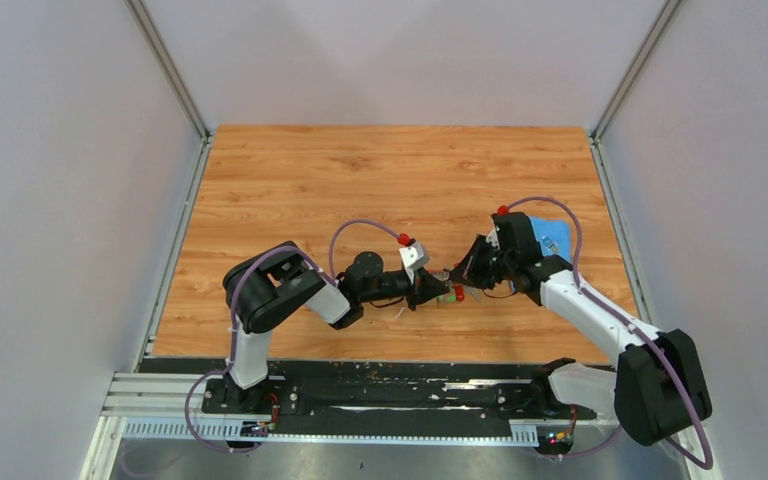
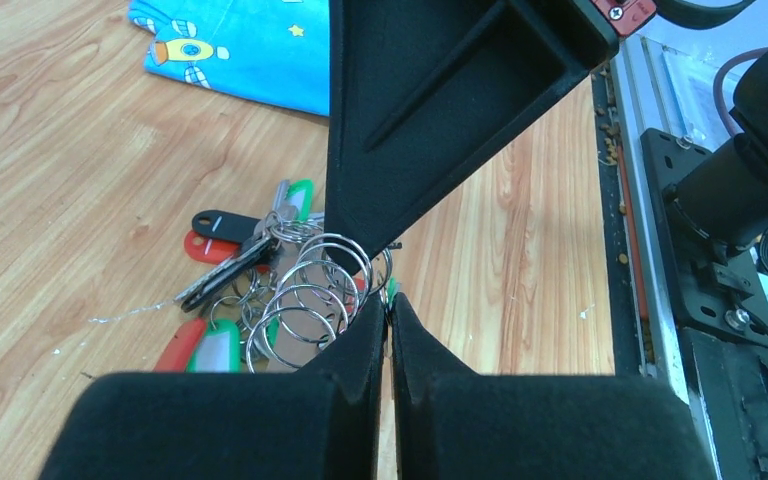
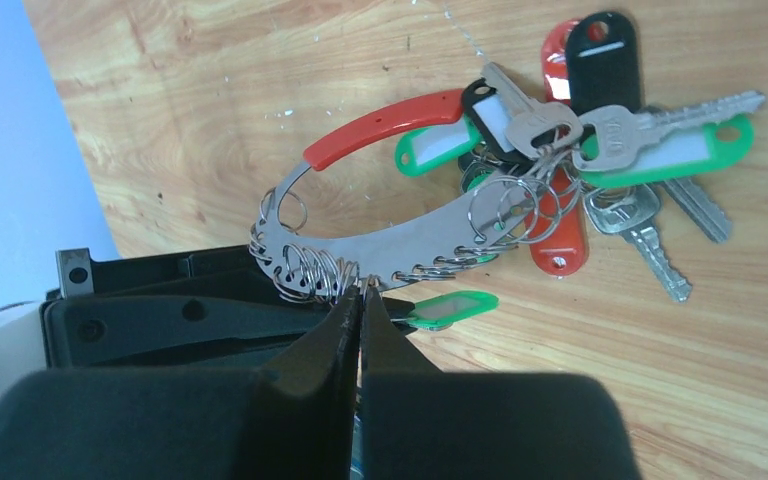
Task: Remove the keys from the keyring
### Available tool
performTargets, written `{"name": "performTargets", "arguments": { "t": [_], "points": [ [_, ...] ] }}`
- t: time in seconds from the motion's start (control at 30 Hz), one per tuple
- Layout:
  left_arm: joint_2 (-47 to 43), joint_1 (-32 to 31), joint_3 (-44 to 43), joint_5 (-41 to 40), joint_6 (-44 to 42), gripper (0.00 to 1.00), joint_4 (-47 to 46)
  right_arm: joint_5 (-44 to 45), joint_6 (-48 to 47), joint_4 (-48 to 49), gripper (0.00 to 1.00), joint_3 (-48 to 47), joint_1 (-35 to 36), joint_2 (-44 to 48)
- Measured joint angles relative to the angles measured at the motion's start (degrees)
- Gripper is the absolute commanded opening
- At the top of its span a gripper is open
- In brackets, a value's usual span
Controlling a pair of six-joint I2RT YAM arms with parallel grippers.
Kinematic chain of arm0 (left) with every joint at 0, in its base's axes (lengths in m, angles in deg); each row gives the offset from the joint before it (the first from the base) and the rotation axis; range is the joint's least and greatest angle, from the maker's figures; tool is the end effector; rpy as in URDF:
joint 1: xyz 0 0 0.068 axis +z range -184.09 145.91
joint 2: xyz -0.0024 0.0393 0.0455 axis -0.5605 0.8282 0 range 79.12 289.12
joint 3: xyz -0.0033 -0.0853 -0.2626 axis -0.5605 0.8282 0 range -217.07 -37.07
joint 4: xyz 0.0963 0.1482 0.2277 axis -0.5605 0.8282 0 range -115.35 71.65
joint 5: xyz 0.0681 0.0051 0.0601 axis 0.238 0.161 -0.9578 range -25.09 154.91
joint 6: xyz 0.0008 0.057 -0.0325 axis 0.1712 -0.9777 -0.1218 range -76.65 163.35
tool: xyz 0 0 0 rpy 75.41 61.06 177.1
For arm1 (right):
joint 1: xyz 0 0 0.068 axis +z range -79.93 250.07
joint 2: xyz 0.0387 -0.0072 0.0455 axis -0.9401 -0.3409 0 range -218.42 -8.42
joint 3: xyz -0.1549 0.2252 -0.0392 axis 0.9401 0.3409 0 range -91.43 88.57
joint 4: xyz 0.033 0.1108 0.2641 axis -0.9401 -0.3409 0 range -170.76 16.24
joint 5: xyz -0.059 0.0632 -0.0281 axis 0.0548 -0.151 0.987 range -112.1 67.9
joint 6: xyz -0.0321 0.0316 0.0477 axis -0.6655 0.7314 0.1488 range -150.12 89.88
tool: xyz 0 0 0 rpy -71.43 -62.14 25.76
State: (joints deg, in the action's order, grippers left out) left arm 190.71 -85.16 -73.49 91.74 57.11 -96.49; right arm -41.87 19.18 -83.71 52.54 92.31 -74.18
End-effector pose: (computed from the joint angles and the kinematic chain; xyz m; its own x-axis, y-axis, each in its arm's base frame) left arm 0.2120 -0.2997 0.1048 -0.2753 0.0030 -0.9614 0.9385 0.2175 -0.2681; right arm 0.2449 0.1189 0.1956 -0.8380 0.4281 -0.3383 0.0586 0.6870 0.7243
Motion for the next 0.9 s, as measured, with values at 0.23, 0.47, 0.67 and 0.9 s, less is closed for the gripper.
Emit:
{"name": "performTargets", "arguments": {
  "t": [0.23, 0.47, 0.67, 0.9],
  "points": [
    [0.0, 0.0, 0.1, -0.4, 0.0, 0.00, -0.3, -5.6, -9.3, -5.2, 0.01, -5.6, -0.3, -4.6],
    [-0.9, 0.0, 0.8, -0.7, -0.5, 0.00, 0.6, -9.0, -15.8, -11.3, 0.00, -9.6, -0.7, -7.1],
    [-2.5, 0.0, 1.0, -0.7, -1.8, 0.00, 1.3, -11.0, -19.7, -15.6, 0.01, -12.9, -1.0, -8.2],
    [-3.7, -0.1, 1.0, 0.4, -5.1, 0.00, 4.6, -12.0, -22.9, -20.8, 0.01, -15.6, -1.2, -10.8]
  ]
}}
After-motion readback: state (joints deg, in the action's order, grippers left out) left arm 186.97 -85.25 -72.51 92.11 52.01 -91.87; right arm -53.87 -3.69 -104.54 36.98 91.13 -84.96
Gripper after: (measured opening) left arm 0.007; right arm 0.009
